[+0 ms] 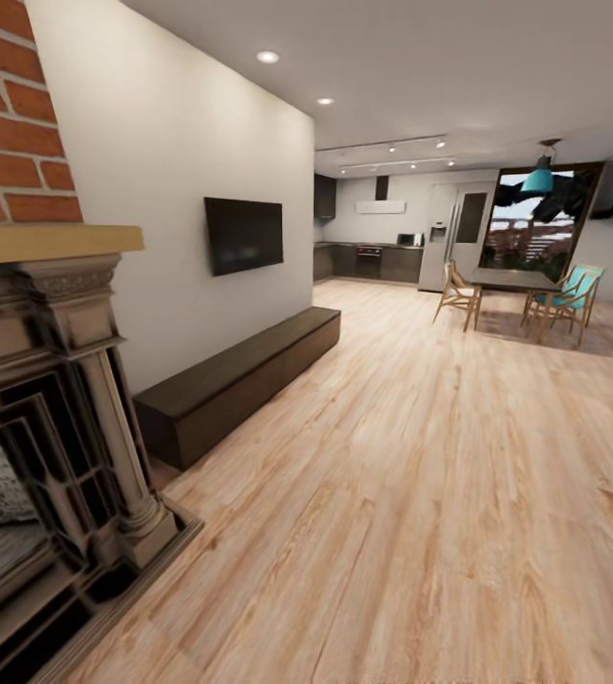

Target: Turn on the radio receiver that's on the table in the living room.

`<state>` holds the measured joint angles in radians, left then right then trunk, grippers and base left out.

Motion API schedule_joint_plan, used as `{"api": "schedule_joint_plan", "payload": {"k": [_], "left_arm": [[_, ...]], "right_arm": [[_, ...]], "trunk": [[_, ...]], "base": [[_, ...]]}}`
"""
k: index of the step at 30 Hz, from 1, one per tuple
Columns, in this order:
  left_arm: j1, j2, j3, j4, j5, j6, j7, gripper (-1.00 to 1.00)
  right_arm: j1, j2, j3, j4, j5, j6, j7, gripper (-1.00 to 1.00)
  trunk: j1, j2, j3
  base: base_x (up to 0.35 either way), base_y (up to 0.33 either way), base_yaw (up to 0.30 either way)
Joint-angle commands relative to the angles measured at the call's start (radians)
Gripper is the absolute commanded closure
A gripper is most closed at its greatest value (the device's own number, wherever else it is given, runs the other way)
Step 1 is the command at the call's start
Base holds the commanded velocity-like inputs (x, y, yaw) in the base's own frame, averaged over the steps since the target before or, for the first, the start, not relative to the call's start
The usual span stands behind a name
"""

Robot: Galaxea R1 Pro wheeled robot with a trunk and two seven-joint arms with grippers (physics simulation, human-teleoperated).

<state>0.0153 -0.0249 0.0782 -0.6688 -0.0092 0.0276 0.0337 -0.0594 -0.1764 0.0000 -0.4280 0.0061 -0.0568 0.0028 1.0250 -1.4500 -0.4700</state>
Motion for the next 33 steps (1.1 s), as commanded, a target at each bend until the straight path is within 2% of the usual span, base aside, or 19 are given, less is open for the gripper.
{"api": "schedule_joint_plan", "payload": {"k": [1, 33], "left_arm": [[0.000, 0.000, 0.000, 0.000, 0.000, 0.000, 0.000, -1.00], [0.000, 0.000, 0.000, 0.000, 0.000, 0.000, 0.002, -1.00]], "right_arm": [[0.000, 0.000, 0.000, 0.000, 0.000, 0.000, 0.000, -1.00], [0.000, 0.000, 0.000, 0.000, 0.000, 0.000, -0.001, -1.00]], "trunk": [[0.000, 0.000, 0.000], [0.000, 0.000, 0.000]], "base": [[0.000, 0.000, -0.278], [0.000, 0.000, -0.278]]}}
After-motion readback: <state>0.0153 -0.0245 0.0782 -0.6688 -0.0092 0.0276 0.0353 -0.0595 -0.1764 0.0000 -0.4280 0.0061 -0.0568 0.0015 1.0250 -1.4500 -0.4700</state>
